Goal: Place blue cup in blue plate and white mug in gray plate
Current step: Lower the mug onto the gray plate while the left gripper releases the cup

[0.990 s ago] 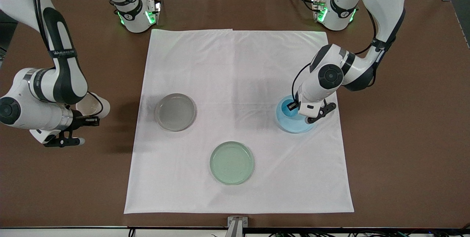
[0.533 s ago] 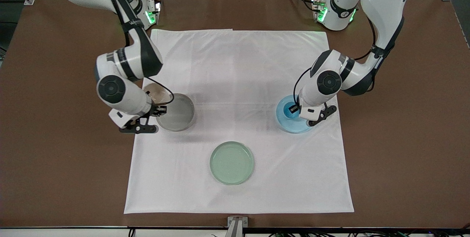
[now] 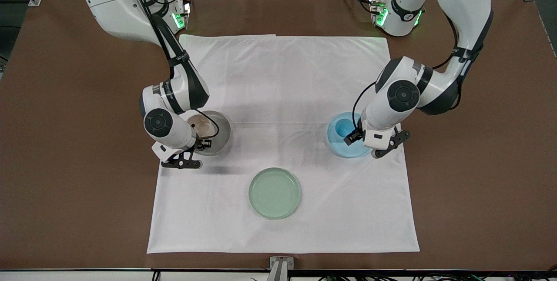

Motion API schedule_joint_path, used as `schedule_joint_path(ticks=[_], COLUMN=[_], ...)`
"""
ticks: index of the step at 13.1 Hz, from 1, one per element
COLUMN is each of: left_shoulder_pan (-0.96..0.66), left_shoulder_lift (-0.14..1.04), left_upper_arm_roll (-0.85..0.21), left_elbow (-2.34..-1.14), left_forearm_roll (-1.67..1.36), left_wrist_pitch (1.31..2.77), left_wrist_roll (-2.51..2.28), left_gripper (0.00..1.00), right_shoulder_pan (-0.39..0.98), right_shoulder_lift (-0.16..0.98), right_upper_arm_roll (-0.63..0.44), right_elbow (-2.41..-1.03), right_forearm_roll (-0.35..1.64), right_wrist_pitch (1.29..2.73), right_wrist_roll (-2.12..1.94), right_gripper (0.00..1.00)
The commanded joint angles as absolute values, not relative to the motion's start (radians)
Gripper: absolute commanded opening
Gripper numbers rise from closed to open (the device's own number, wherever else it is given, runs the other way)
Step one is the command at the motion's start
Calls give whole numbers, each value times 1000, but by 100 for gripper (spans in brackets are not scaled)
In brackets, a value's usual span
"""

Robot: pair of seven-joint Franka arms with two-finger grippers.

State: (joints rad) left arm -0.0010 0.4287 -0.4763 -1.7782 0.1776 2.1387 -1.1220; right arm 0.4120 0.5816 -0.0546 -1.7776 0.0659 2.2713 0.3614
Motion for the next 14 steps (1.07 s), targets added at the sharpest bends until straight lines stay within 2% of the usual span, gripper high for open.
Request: schedule_joint_path(ticks=[1, 3, 4, 5, 6, 8, 11, 14], left_shoulder_pan=[-6, 0, 6, 24, 50, 107, 173, 254], left_shoulder_lift=[413, 411, 407, 390, 376, 327, 256, 184], left_upper_arm_roll=[-482, -482, -477, -477, -477, -480, -480, -482], left_elbow=[-1608, -1505, -1476, -1459, -1453, -1453, -1453, -1453], left_forearm_roll=[233, 277, 278, 278, 275, 265, 262, 232], left_wrist_pitch=[1938, 1794, 1757, 1740, 1738, 1733, 1704, 1652], left_wrist_roll=[-1065, -956, -919, -872, -835, -793, -689, -536], left_gripper=[100, 100, 100, 100, 100, 100, 100, 100], right_shoulder_pan=[420, 420, 420, 420, 420, 419, 402, 289], right_shoulder_lift=[598, 609, 607, 607, 606, 579, 409, 191], right_upper_arm_roll=[-52, -52, -52, -54, -54, -54, -61, -63], right_elbow=[-1775, -1773, -1773, -1773, -1773, -1778, -1782, -1793], right_forearm_roll=[87, 87, 87, 87, 86, 86, 84, 71], right_wrist_pitch=[2299, 2301, 2299, 2295, 2289, 2249, 1989, 1674], right_wrist_roll=[357, 357, 357, 357, 357, 357, 353, 322], right_gripper=[12, 15, 20, 39, 65, 98, 100, 100])
